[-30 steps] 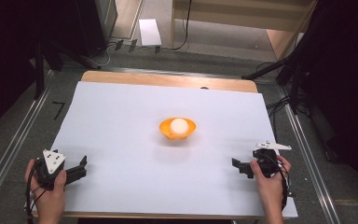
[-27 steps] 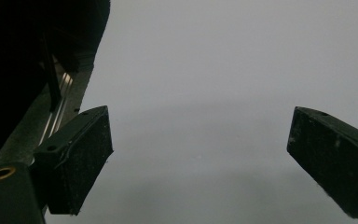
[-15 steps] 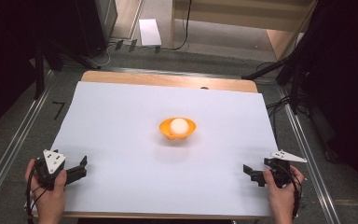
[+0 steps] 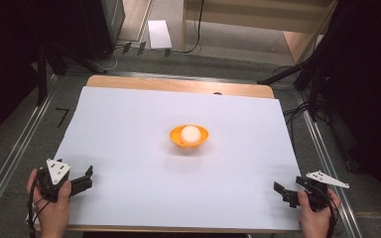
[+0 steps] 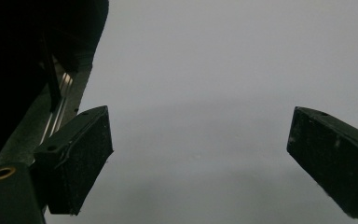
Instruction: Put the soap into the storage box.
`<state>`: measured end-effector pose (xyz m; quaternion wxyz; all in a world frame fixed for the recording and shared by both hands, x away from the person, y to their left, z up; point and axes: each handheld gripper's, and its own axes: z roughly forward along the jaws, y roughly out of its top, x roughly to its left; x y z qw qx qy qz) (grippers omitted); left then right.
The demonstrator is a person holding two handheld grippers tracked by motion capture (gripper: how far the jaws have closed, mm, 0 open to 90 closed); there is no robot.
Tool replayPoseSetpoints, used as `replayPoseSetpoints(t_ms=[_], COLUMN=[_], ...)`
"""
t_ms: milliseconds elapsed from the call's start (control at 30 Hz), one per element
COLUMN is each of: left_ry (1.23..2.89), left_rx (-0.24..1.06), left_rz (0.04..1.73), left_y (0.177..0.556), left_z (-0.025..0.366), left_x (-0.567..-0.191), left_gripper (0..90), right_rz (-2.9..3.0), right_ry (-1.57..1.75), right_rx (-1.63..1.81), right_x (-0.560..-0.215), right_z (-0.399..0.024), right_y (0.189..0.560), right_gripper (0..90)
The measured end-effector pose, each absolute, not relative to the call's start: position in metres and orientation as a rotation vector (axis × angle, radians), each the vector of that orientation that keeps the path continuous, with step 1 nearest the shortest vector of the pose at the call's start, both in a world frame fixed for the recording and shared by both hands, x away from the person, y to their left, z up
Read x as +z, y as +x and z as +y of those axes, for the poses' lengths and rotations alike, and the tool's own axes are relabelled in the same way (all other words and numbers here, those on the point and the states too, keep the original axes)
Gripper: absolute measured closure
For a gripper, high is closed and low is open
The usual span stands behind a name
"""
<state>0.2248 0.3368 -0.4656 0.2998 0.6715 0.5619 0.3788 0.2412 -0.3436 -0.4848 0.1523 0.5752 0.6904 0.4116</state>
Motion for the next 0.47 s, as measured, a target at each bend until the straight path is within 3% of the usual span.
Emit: replayPoseSetpoints(t_ms=[467], left_ry=[1.784], left_rx=[1.002], left_rz=[1.495], left_y=[0.225], left_z=[0.337], left_x=[-0.465], left_gripper=[7.0], right_rz=[1.877], right_ry=[1.691], right_rx=[1.312], right_x=[-0.486], right_z=[-0.362], right_y=[0.228], right_gripper=[0.0])
